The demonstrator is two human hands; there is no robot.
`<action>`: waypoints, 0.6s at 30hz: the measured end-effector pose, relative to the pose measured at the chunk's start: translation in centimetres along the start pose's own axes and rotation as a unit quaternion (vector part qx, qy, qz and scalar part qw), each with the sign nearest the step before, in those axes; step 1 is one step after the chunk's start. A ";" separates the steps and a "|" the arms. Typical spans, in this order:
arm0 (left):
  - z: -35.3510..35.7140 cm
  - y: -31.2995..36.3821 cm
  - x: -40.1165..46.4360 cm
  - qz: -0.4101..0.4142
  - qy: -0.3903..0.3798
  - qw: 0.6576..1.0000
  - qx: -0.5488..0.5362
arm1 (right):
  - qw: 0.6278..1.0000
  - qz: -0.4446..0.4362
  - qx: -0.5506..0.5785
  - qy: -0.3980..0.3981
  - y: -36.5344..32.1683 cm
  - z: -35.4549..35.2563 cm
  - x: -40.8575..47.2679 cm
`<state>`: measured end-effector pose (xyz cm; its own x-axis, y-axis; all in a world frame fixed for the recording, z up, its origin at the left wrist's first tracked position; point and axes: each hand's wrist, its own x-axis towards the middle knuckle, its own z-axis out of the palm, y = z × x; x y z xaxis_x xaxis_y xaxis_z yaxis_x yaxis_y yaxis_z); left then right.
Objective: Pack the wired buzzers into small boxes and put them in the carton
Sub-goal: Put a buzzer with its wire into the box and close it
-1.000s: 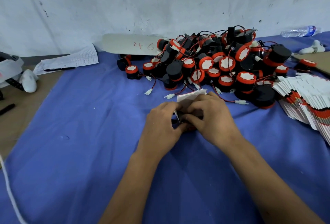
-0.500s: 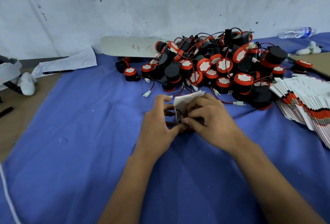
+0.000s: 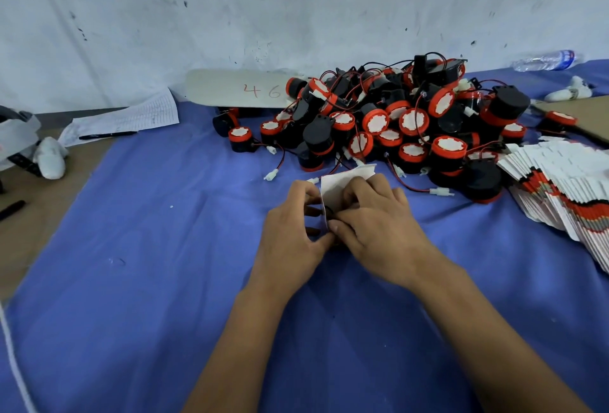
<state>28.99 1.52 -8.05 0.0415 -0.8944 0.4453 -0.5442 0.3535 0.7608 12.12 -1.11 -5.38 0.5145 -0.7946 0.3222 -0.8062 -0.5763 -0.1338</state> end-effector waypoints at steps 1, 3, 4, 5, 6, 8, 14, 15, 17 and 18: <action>0.0 0.0 0.0 0.004 0.000 1.000 0.000 | 1.000 0.001 -0.004 -0.001 -0.1 0.1 0.0; -0.1 0.2 0.0 0.013 -0.004 1.000 -0.006 | 1.000 -0.002 0.021 0.017 0.2 0.1 0.0; -0.2 0.3 -0.1 0.015 -0.007 1.000 -0.010 | 0.997 -0.006 0.065 0.046 0.4 0.1 -0.1; -0.3 0.3 -0.1 0.014 -0.008 1.000 -0.011 | 0.988 -0.011 0.122 0.089 0.7 0.1 -0.2; -0.4 0.2 0.0 0.015 -0.005 1.000 -0.009 | 0.975 -0.009 0.174 0.139 0.9 0.1 -0.3; -0.6 0.0 0.0 0.013 0.000 1.000 -0.001 | 0.938 0.031 0.257 0.230 1.1 0.1 -0.4; -0.6 -0.4 0.2 0.026 0.001 0.999 0.043 | 0.882 0.173 0.398 0.184 2.1 1.0 -0.2; -0.6 -0.5 0.2 0.027 0.005 0.998 0.048 | 0.879 0.183 0.411 0.161 2.3 1.1 -0.2; -0.6 -0.6 0.2 0.026 0.011 0.998 0.057 | 0.873 0.189 0.431 0.130 2.4 1.3 -0.1; -0.6 -0.6 0.2 0.027 0.013 0.997 0.064 | 0.863 0.183 0.455 0.121 2.3 1.4 -0.1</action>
<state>29.86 1.31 -8.14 0.0303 -0.8670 0.4975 -0.6488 0.3616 0.6696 10.61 -2.61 -7.01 0.1093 -0.9553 0.2746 -0.2825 -0.2947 -0.9129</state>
